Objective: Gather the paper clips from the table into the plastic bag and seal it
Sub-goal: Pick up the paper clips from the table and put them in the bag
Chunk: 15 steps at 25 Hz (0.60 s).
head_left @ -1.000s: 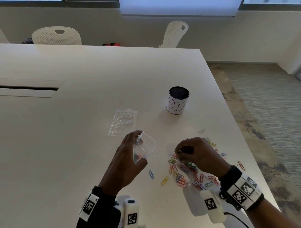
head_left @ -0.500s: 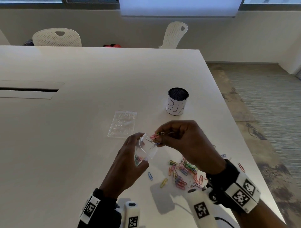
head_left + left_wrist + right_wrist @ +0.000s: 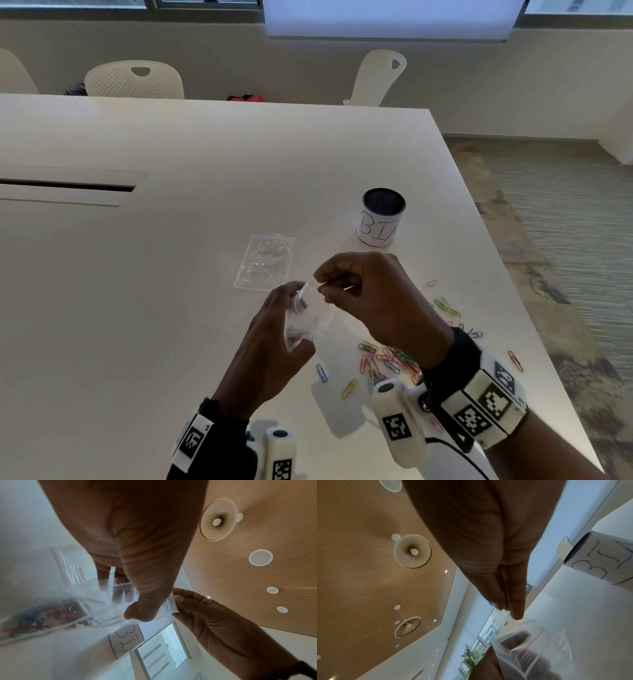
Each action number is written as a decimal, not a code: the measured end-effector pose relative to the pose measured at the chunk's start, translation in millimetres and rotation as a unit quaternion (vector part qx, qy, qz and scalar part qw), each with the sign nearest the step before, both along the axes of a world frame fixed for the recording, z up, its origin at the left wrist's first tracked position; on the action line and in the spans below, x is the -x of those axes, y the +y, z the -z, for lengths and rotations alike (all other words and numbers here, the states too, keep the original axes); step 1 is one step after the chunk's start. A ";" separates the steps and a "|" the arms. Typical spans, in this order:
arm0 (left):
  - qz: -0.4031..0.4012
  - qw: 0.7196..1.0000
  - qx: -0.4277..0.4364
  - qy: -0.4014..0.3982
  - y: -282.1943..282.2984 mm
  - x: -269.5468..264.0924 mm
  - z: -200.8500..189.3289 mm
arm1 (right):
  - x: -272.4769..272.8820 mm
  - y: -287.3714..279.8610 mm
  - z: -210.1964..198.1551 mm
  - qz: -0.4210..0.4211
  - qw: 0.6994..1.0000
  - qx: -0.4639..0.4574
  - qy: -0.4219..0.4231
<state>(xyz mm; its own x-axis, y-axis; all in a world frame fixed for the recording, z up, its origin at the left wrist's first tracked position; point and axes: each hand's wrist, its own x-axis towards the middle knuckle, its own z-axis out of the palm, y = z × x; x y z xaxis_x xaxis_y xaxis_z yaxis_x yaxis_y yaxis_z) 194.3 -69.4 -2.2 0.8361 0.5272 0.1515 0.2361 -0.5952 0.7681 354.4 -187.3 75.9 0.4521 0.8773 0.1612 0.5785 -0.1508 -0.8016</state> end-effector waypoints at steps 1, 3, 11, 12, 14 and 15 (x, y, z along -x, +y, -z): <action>0.000 1.000 0.003 -0.002 0.2 1.0 -0.7 | -2.9 -2.4 -1.1 0.011 1.000 -0.009 0.001; -0.005 1.000 0.008 -0.005 0.7 3.4 -1.9 | -8.2 -10.4 -0.6 0.026 0.999 -0.014 -0.014; -0.016 1.000 0.005 0.007 4.8 5.1 2.7 | 16.8 -25.6 60.8 -0.223 0.947 0.198 -0.123; -0.015 1.000 0.005 0.008 4.5 4.8 3.1 | 21.1 -25.4 68.1 -0.235 0.938 0.205 -0.154; -0.015 1.000 0.005 0.009 4.2 5.0 3.3 | 23.4 -27.3 77.3 -0.254 0.925 0.205 -0.193; -0.015 1.000 0.004 0.009 3.9 5.0 3.7 | 22.2 -30.0 78.4 -0.262 0.922 0.204 -0.201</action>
<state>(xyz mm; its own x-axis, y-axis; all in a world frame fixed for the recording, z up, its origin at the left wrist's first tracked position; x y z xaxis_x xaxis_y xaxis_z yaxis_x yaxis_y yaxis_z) 189.4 -65.5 -5.9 0.8220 0.5538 0.1328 0.2673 -0.5811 0.7687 332.2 -217.3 -2.5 -0.0754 0.9829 -0.1679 0.8952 -0.0074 -0.4456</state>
